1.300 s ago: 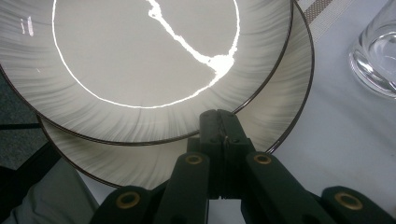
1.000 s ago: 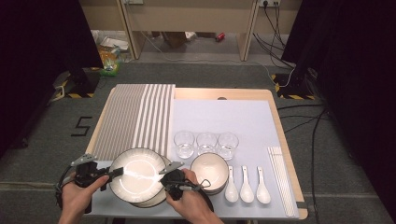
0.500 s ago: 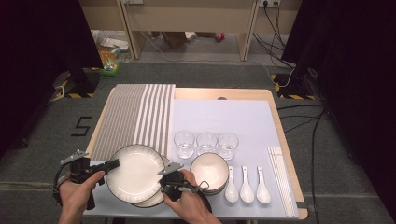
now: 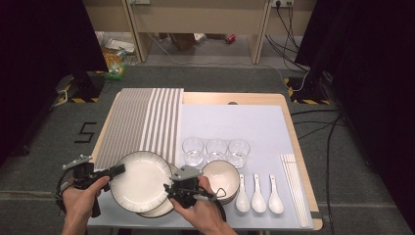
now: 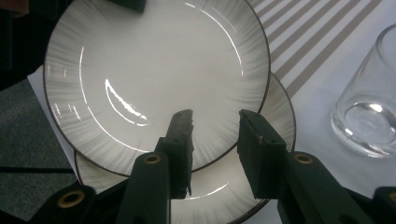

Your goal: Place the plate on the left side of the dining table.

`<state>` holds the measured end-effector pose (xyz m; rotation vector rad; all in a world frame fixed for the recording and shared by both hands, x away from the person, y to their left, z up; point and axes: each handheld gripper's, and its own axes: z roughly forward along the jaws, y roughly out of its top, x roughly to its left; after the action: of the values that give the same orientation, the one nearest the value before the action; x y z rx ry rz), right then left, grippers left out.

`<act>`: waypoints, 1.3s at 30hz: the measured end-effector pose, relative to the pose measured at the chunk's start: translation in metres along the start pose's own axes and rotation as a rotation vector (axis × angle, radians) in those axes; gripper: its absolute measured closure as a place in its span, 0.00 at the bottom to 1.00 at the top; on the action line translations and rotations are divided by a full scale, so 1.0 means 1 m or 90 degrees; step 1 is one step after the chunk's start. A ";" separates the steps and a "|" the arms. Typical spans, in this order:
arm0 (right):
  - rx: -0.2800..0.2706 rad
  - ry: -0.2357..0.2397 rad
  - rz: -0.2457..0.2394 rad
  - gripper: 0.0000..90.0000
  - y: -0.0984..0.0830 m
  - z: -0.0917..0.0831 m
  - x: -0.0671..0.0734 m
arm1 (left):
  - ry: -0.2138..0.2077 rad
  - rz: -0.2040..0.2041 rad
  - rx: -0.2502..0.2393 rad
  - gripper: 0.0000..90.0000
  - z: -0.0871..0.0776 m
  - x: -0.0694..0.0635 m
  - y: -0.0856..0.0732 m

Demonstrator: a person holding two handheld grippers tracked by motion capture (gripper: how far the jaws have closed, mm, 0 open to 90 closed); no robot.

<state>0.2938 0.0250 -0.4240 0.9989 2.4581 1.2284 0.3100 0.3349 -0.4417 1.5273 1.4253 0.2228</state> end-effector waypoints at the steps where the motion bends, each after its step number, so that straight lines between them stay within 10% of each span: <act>1: -0.009 0.001 -0.001 0.71 0.001 -0.002 0.000 | -0.002 -0.003 -0.004 0.91 0.000 0.000 0.000; 14: -0.116 0.007 -0.010 0.59 0.008 -0.020 -0.008 | -0.018 -0.007 -0.031 0.91 -0.006 -0.002 0.009; 39: -0.185 0.019 -0.001 0.53 0.016 -0.040 -0.024 | -0.015 -0.014 -0.056 0.91 -0.008 0.002 0.018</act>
<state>0.3005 -0.0094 -0.3890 0.9042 2.2126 1.5539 0.3168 0.3439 -0.4248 1.4379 1.3953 0.2497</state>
